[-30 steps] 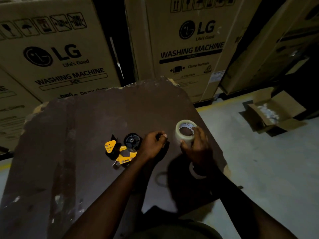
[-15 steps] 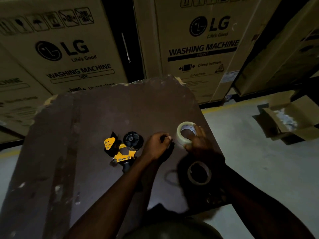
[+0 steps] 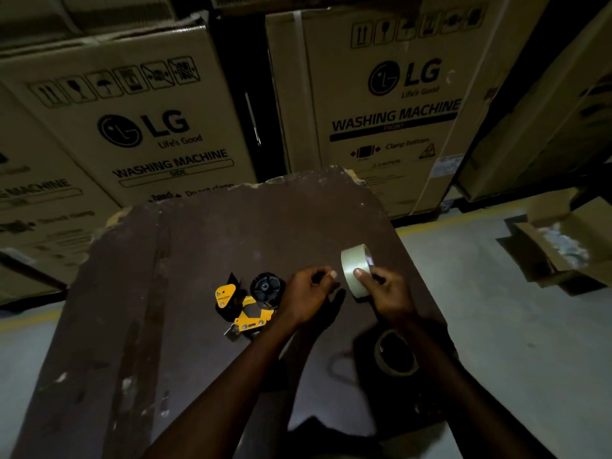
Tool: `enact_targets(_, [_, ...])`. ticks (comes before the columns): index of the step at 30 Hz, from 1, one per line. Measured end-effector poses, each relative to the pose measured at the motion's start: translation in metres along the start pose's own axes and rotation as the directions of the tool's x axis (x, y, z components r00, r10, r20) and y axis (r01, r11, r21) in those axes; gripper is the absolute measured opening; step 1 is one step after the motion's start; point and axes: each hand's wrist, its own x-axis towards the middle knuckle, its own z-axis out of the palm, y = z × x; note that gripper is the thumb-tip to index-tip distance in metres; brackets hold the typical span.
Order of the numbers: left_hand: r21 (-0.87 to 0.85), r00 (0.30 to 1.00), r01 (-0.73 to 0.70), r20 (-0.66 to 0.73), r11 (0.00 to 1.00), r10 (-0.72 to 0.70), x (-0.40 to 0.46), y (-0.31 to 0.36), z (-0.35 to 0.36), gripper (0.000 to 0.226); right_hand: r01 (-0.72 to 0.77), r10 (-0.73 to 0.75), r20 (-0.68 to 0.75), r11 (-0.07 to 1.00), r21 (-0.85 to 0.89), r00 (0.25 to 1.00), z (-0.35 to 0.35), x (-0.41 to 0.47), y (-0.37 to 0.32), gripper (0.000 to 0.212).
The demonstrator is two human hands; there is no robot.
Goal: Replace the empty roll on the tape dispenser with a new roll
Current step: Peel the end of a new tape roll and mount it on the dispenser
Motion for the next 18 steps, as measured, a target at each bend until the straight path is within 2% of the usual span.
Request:
enact_targets(2, [-0.042,1.000,-0.014,-0.014,0.999,0.013,-0.004,0.005,-0.001,0.020,-0.062,0.062,0.010,0.987,0.145,0.998,0.008,-0.008,-0.016,0.015])
enact_targets(4, [-0.124,0.999,-0.023,-0.026,0.992,0.020,-0.010,0.010,-0.004,0.022,-0.062,0.060,0.016,0.974,0.216,0.998,0.014,-0.015,-0.030,0.021])
enact_targets(7, [-0.279,0.998,-0.043,-0.050,0.959,0.030,-0.022,0.016,-0.012,0.024,-0.051,0.039,0.047,0.950,0.309,0.998,0.023,-0.026,-0.053,0.018])
enact_targets(12, [-0.407,0.994,-0.089,-0.101,0.909,0.052,-0.039,0.023,-0.028,0.019,-0.049,0.025,0.072,0.933,0.357,0.997,0.041,-0.042,-0.074,0.039])
enact_targets(15, [-0.448,0.993,-0.069,-0.119,0.891,0.017,-0.045,0.026,-0.040,0.021,-0.048,0.013,0.101,0.937,0.347,0.995,0.052,-0.050,-0.083,0.042])
enact_targets(18, [-0.484,0.989,-0.053,-0.149,0.873,-0.023,-0.048,0.024,-0.052,0.013,-0.056,0.014,0.130,0.943,0.327,0.991,0.062,-0.057,-0.093,0.045])
